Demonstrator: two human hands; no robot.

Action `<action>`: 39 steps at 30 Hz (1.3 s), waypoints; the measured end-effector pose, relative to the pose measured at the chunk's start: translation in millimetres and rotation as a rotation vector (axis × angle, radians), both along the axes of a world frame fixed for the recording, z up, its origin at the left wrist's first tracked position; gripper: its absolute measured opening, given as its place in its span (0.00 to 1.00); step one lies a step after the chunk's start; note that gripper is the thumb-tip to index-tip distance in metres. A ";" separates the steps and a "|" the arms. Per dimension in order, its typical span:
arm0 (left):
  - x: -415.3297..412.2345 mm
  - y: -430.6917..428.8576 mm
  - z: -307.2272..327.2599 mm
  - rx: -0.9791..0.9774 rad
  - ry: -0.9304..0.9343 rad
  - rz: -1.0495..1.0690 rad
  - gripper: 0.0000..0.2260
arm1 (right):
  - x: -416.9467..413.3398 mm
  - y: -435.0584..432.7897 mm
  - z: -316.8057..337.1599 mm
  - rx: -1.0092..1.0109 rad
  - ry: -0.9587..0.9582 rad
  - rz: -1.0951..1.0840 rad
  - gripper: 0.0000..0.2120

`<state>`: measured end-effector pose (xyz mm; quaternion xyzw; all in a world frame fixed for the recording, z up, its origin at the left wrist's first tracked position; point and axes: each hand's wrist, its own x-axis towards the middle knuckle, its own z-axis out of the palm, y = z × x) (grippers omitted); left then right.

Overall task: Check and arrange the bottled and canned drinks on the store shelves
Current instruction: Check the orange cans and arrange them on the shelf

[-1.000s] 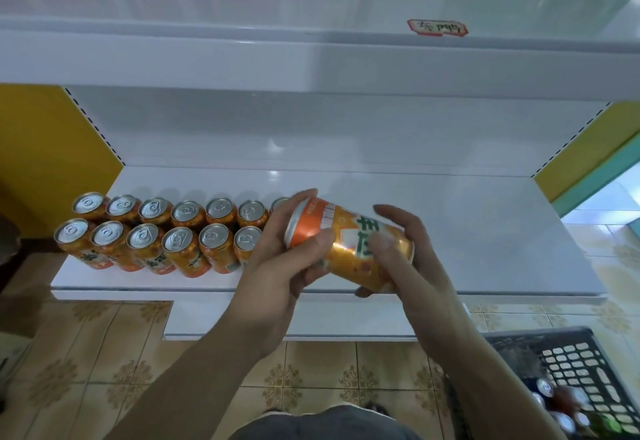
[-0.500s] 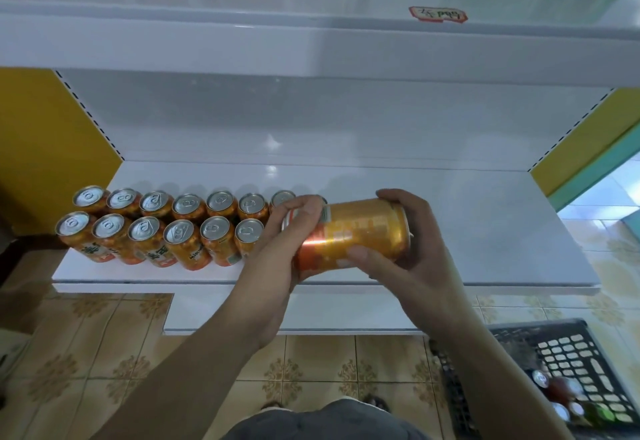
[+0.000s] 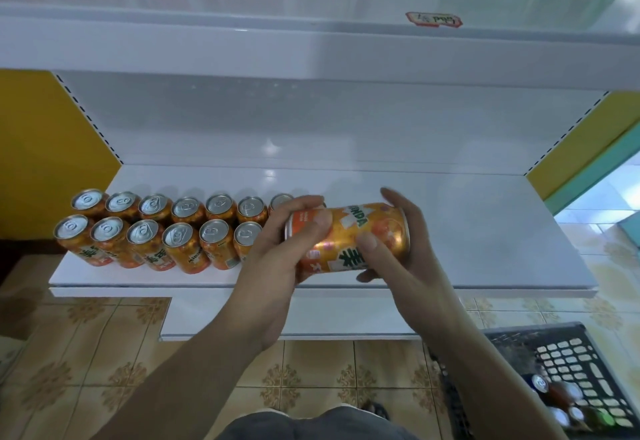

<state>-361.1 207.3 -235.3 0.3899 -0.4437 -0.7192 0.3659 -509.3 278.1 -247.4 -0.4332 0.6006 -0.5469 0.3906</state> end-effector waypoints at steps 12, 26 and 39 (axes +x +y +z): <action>4.6 -10.3 1.6 -0.381 0.083 -0.280 0.28 | 8.0 -15.2 -2.8 0.370 -0.722 -0.067 0.32; -2.4 -9.8 1.8 -0.353 0.150 -0.307 0.24 | 5.8 -20.9 -12.6 0.456 -0.924 0.131 0.35; -7.1 -1.3 1.1 -0.356 0.114 -0.341 0.23 | 15.5 -8.8 -29.3 0.397 -1.038 0.108 0.34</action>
